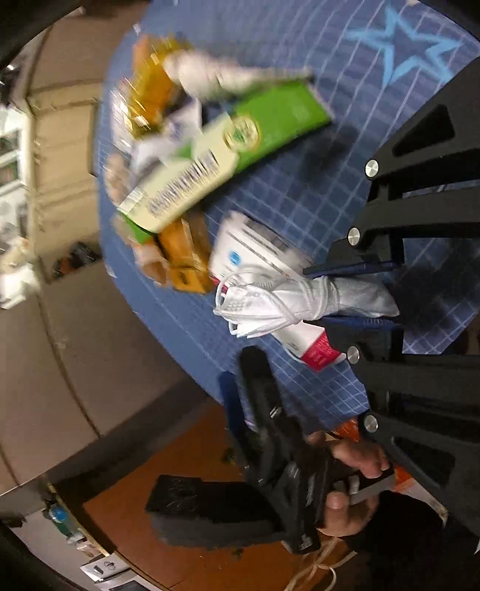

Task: Collect trash
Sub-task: 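Grasp the white cable with the right tool while the left tool grasps the white-red medicine box, then carry the cable and medicine box with both tools over the white bucket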

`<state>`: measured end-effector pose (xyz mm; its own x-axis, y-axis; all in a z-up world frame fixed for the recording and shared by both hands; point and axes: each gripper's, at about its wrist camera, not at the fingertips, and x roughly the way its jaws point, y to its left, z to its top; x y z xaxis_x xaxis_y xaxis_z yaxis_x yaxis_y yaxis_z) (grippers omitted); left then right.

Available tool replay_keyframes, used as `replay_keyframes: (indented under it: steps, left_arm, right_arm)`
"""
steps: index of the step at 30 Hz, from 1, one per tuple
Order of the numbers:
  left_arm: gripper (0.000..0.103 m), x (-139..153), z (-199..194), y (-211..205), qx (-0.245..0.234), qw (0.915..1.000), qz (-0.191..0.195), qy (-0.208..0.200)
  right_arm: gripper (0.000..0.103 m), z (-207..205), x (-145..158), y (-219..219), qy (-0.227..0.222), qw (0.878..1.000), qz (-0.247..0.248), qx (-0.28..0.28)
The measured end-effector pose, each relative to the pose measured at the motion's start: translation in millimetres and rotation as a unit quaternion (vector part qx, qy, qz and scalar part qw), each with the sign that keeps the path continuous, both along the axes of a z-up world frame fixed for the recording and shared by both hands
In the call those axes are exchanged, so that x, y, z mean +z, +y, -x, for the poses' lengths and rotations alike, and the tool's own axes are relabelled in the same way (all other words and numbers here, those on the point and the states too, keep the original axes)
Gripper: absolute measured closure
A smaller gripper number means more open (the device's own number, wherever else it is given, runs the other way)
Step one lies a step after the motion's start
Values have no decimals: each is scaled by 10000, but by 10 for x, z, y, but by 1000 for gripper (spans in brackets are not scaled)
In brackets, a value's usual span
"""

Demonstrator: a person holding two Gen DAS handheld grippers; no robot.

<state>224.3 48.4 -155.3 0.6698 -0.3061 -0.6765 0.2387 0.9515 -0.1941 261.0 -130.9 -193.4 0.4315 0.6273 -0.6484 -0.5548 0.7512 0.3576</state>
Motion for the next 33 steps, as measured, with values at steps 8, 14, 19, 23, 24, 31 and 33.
replay_keyframes:
  steps: [8,14,19,23,24,31,33]
  left_arm:
    - [5,-149,-112,-543,-42,9987,-505,53]
    - [7,-366,-171,-725,13,9945,-1012,259]
    - [38,-347,-110,-669,81,9949,-992,170]
    - [39,-217,31,-562,173,9961,-857,-91]
    - [39,-154,70,-545,187,9963,-816,-177]
    - [39,344,335,-664,-92,9956,-594,-712]
    - [39,458,367,-842,-378,9947,-516,-804]
  right_arm:
    - [83,150,205,-584,-515,9932,-130,-1032]
    - [83,274,202,-782,-576,9917,-97,-1145]
    - [83,344,131,-818,-748,9884,-136,-1315]
    - [83,464,268,-862,-929,9854,-109,-1422]
    - [83,474,290,-866,-961,9848,-98,-1445]
    - [83,724,598,-1055,-1410,9722,-27,-1870]
    - [83,825,689,-1209,-1513,9664,6,-2078]
